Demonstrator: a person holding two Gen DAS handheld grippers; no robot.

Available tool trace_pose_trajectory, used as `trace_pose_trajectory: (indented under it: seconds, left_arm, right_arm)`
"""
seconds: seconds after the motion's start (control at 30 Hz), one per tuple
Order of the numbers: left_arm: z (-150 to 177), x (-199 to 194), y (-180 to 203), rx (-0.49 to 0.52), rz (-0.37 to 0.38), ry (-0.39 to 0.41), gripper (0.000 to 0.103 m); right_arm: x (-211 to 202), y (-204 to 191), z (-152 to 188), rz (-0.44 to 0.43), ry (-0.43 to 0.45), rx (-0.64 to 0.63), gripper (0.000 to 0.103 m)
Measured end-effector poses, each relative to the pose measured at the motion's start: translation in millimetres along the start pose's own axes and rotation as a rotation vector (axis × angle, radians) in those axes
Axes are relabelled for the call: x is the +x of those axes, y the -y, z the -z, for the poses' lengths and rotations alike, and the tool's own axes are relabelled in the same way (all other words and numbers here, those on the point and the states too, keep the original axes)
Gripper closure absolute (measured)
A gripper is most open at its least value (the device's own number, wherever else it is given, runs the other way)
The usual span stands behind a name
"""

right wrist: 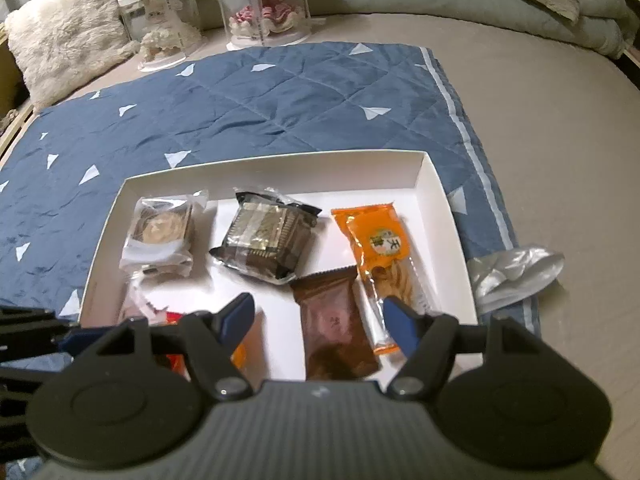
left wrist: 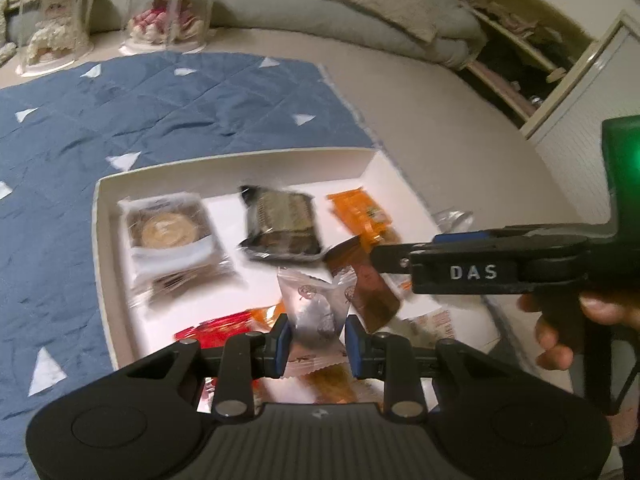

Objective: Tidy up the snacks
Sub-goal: 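Open both tools to drop the clear sweet and brown bar into the box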

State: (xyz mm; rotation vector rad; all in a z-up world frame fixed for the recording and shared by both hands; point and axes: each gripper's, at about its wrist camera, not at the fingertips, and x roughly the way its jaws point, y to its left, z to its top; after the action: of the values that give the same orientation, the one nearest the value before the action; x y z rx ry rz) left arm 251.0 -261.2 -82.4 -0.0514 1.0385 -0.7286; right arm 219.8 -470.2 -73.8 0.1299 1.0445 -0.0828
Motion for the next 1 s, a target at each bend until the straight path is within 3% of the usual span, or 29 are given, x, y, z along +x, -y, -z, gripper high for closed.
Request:
trace_pose_trajectory:
  seconds: [0.17,0.2,0.3,1.0]
  left_arm:
    - [-4,2,13,0.000,0.084,0.042,0.073]
    - [-4,3,15,-0.002,0.097,0.059,0.069]
    - [-4,6,17,-0.039,0.097,0.097,0.006]
    - [1,3,-1,-0.029,-0.026,-0.010,0.000]
  right_arm:
    - [-13,8,-1,-0.010,0.025,0.045,0.027]
    - [-14,9,-1,-0.011,0.029,0.053,0.027]
    - [-19,14,-1,-0.010,0.042,0.074,0.027]
    - [-24,27,18,0.025,-0.016,0.054,0.025]
